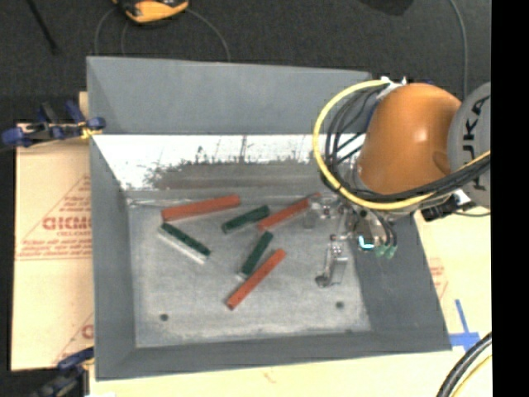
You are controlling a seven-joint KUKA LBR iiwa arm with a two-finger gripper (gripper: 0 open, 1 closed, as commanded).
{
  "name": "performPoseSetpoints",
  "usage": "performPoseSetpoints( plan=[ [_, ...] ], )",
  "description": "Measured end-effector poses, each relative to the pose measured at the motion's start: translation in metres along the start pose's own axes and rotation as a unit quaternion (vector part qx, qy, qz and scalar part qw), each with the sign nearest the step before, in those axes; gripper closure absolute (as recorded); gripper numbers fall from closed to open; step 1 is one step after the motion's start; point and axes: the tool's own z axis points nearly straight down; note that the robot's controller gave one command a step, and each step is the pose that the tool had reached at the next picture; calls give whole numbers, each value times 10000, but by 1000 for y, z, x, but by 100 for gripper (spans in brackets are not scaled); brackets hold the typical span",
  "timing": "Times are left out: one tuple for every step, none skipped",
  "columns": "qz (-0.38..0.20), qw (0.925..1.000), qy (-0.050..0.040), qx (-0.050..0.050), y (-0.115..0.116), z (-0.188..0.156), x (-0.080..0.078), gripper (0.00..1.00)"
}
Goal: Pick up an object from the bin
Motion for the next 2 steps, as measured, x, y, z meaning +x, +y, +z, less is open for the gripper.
performPoseSetpoints(
  plan=[
    [-2, 10000, -40, 3, 0, -4, -2, 0],
    [-478, 9988, -70, 10, 7, 18, -35, 0]
  ],
)
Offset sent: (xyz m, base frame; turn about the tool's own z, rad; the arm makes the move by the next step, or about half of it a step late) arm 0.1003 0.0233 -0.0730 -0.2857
